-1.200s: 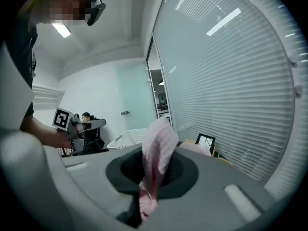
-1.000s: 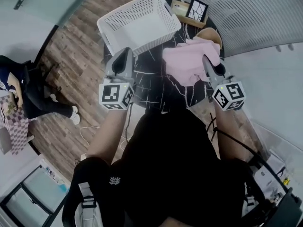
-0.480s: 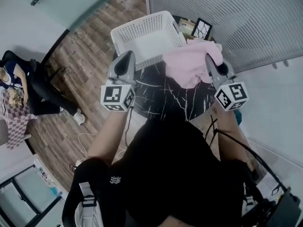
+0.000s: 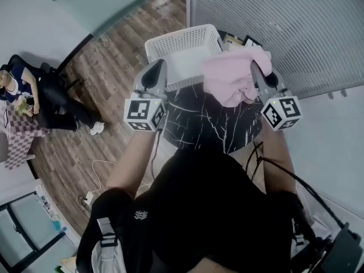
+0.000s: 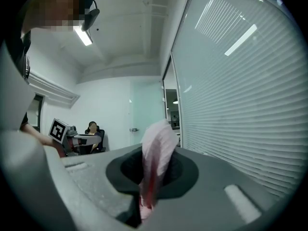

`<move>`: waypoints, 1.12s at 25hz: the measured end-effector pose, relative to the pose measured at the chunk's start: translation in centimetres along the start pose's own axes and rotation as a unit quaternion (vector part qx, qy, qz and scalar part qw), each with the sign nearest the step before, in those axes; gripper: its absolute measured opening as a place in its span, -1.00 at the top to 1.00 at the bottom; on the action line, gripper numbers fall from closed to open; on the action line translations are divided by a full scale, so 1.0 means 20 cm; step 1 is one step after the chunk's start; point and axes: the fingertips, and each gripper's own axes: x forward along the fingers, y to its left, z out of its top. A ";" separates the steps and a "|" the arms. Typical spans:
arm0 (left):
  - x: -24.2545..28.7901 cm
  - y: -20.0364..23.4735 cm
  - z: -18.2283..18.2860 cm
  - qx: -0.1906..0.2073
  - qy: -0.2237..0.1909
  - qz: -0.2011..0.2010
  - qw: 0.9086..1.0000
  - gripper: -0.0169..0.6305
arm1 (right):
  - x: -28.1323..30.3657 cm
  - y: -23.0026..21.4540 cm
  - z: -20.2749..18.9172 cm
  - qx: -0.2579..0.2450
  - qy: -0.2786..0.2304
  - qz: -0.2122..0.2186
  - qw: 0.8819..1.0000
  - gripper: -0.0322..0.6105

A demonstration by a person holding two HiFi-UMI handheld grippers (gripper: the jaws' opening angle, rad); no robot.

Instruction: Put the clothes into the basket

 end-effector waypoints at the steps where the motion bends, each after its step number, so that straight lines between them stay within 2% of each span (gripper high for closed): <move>1: 0.00 0.01 0.01 0.000 0.001 0.001 1.000 0.93 | 0.02 0.01 0.02 -0.002 -0.003 0.003 1.000 0.80; 13: 0.00 0.17 0.07 -0.003 -0.004 0.025 1.000 0.93 | 0.26 0.11 0.22 -0.022 -0.019 0.033 0.999 0.80; 22: 0.00 0.33 0.07 -0.009 -0.004 0.047 0.999 0.93 | 0.53 0.19 0.28 -0.016 -0.026 0.063 0.998 0.80; 28: -0.01 0.39 0.14 -0.001 -0.013 0.056 0.998 0.93 | 0.62 0.26 0.33 -0.024 -0.035 0.082 0.996 0.80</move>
